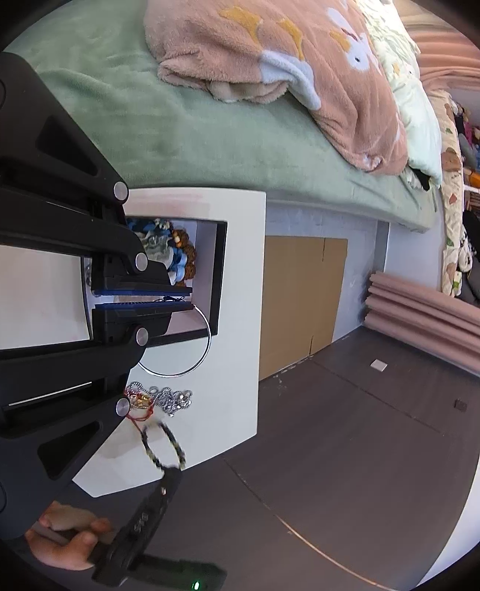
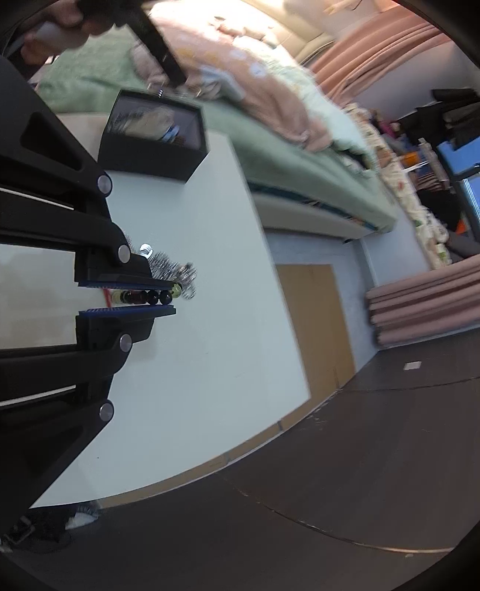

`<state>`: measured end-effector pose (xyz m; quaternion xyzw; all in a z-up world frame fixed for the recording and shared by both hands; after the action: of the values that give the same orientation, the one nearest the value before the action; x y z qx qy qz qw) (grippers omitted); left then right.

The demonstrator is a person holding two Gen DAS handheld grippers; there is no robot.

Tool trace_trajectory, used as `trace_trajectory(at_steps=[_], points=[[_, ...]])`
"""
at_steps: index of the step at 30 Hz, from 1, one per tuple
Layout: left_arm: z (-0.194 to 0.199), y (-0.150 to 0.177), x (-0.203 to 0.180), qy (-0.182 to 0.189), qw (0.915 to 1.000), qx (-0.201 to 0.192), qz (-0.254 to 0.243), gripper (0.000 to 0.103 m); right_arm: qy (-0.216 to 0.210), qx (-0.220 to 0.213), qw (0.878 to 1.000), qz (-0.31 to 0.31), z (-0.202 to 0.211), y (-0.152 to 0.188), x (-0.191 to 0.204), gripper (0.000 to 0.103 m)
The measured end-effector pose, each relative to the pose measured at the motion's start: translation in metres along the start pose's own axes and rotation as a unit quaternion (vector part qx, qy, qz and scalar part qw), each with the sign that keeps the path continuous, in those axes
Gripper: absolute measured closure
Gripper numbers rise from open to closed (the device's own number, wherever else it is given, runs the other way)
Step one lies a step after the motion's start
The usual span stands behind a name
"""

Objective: Organize jewelry
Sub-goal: 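Lift the dark bead bracelet with the right gripper toward the black box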

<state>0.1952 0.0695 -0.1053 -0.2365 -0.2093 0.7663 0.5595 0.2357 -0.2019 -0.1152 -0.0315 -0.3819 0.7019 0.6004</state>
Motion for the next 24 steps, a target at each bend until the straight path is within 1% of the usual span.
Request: trace_trajectory(at_steps=[4, 6, 7, 8, 9, 10, 11, 13, 20, 21, 23, 24], points=[[-0.002, 0.001, 0.007, -0.002, 0.9999, 0.005, 0.011, 0.099, -0.023, -0.033, 0.999, -0.003, 0.018, -0.006, 0.014, 0.096], [-0.008, 0.004, 0.007, 0.005, 0.9997, 0.019, 0.015, 0.096, -0.035, -0.041, 0.999, -0.001, 0.022, -0.008, 0.022, 0.096], [-0.01, 0.005, 0.008, 0.004, 0.9995, 0.024, 0.018, 0.081, -0.045, -0.042, 0.998, -0.001, 0.022, -0.007, 0.027, 0.095], [-0.012, 0.005, 0.011, -0.004, 0.9994, 0.026, 0.023, 0.053, -0.054, -0.043, 0.998, -0.001, 0.022, -0.007, 0.031, 0.095], [-0.01, 0.003, 0.013, -0.009, 0.9994, 0.02, 0.026, 0.042, -0.063, -0.044, 0.997, 0.001, 0.022, -0.007, 0.037, 0.095], [-0.007, 0.001, 0.014, -0.009, 0.9995, 0.008, 0.028, 0.037, -0.074, -0.046, 0.996, 0.003, 0.022, -0.008, 0.043, 0.095], [-0.003, -0.002, 0.016, -0.009, 0.9995, 0.0, 0.03, 0.037, -0.08, -0.046, 0.996, 0.003, 0.022, -0.008, 0.046, 0.095], [0.001, -0.005, 0.02, -0.003, 0.9993, -0.003, 0.037, 0.037, -0.096, -0.048, 0.994, 0.004, 0.021, -0.008, 0.057, 0.095], [0.007, -0.012, 0.036, -0.004, 0.9979, -0.006, 0.064, 0.037, -0.153, -0.055, 0.987, 0.012, 0.015, -0.005, 0.101, 0.095], [0.008, -0.013, 0.038, -0.004, 0.9977, -0.008, 0.067, 0.036, -0.161, -0.056, 0.985, 0.012, 0.013, -0.004, 0.107, 0.095], [0.009, -0.014, 0.042, -0.006, 0.9972, -0.012, 0.073, 0.03, -0.178, -0.052, 0.983, 0.012, 0.007, -0.003, 0.12, 0.095], [0.01, -0.015, 0.044, -0.008, 0.997, -0.014, 0.075, 0.029, -0.189, -0.047, 0.981, 0.009, 0.002, -0.002, 0.127, 0.095]])
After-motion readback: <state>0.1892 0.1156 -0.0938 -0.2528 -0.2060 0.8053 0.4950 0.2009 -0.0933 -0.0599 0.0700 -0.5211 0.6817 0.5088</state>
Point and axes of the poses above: each gripper's, at about its wrist camera, not at the fingertips, and z roughly against the way its jaws point, x to its left, y to its underside, the point moved 8 cm from there along -z, roughly the way its jaws point, and after that the axes turned 12 degrees about -y, right-handed, at the moved point
